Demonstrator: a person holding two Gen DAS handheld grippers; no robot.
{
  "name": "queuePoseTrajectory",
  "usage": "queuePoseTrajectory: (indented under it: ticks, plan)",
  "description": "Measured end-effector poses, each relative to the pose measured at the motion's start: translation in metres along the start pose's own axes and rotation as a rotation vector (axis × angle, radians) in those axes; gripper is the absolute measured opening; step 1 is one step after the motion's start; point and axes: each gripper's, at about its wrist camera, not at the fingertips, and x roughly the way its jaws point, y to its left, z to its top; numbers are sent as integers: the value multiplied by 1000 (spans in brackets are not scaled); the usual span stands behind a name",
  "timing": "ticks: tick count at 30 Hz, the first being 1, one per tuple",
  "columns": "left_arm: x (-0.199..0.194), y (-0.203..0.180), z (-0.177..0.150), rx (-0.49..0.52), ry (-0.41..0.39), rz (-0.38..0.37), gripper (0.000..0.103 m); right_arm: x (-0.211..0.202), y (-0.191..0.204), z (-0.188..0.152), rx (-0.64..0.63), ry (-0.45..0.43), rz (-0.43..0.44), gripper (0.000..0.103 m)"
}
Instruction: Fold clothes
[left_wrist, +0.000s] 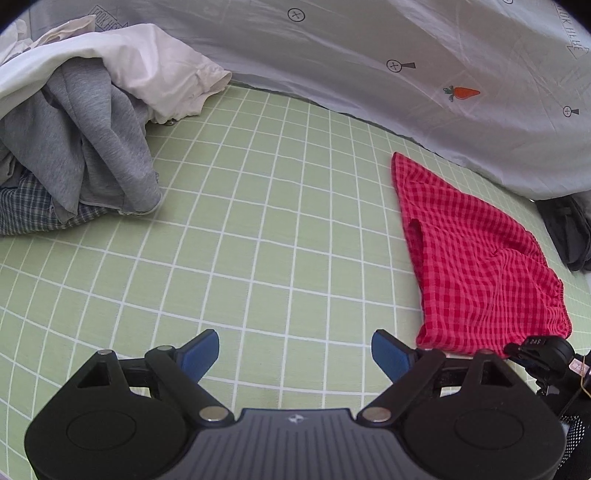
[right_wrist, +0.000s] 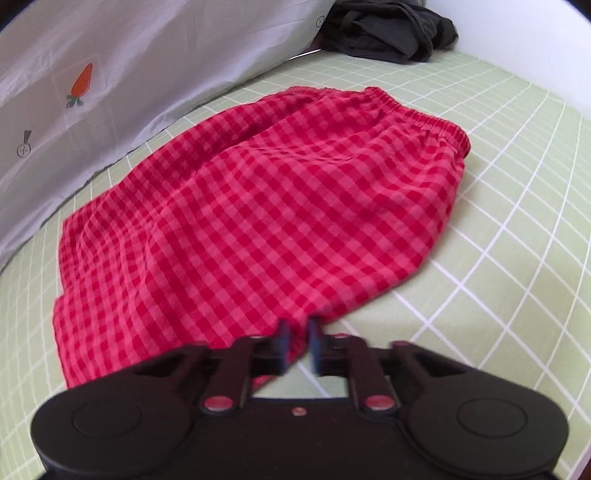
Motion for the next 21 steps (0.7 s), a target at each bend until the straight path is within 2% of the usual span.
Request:
queuePoseTrajectory:
  ticks: [6, 12, 17, 21]
  plan:
    - [3, -22, -8, -50, -11, -3, 90, -8, -31, 0, -39, 9, -21, 1]
    - [6, -44, -17, -101, -21, -6, 90, -11, -101, 21, -62, 13, -90, 1]
    - [26, -80, -20, -224, -14, 9, 90, -3, -173, 63, -64, 28, -141, 1]
    - [43, -113, -11, -241, -35, 17, 90, 11, -228, 99, -65, 12, -182, 1]
